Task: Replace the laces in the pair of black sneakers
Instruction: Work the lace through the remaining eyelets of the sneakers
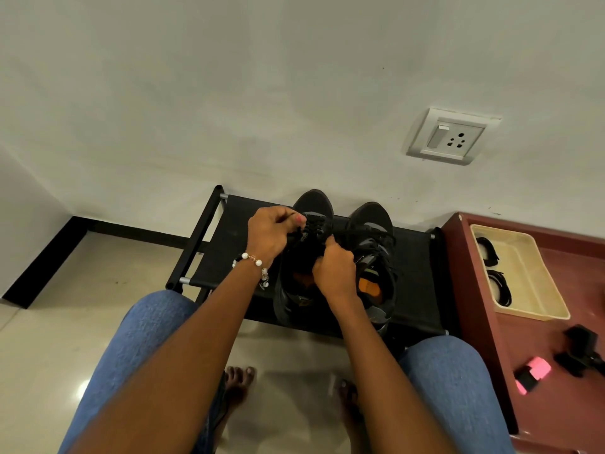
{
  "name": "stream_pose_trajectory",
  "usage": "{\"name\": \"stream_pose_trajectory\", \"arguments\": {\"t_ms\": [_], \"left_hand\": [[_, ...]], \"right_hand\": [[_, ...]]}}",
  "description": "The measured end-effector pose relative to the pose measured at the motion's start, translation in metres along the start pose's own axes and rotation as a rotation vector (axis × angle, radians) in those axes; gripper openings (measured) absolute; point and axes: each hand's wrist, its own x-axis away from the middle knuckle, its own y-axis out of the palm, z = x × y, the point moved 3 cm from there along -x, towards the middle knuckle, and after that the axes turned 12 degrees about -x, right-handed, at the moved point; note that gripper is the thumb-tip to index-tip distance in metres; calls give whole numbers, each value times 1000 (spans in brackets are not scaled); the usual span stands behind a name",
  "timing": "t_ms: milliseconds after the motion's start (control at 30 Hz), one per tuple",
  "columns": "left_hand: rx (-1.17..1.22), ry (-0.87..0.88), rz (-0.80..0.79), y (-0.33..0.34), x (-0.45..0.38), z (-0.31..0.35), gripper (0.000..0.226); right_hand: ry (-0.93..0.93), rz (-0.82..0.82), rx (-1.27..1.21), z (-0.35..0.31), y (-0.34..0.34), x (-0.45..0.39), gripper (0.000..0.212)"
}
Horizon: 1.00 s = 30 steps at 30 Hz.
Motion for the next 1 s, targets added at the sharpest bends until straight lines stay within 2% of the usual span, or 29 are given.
{"name": "stream_pose_trajectory", "arguments": {"t_ms": [167,233,267,333,367,433,467,533,567,633,767,867,933,1000], "left_hand": [[571,-14,-64,-13,3,30,11],[546,79,-54,-21,-1,40,13],[397,168,-39,-25,-5,44,14],[-127,396,-74,-27,-12,54,16],[-468,485,-152,-25,-14,58,17],[-1081,528,-320,-22,-13,59,19],[-1247,522,-385,-24,-11,57,19],[-1338,490,-489,-32,-9,51,21],[-1291,450,-544,-37,-10,47,22],[-1023,331,-606,-45,-12,41,19],[-226,82,-394,-42,-7,42,24],[304,-115,-332,-33,1,47,27],[554,-176,-297,-34,3,60,27],[657,-149,-240,-40,-1,82,25]], "right_hand": [[34,-44,-123,8,6,-7,51],[37,-44,-124,9,8,-9,49],[36,-44,-122,9,9,-9,49],[37,-48,-108,9,11,-10,48],[38,-51,-96,9,11,-11,48],[41,-48,-74,10,10,-12,48],[38,-43,-69,10,10,-12,47],[28,-40,-56,10,10,-13,44],[24,-43,-48,10,11,-13,45],[19,-46,-39,10,11,-13,47],[18,-50,-27,10,12,-13,50],[17,-56,3,10,13,-13,56],[48,-81,46,11,13,-14,66],[70,-100,95,12,15,-16,73]]}}
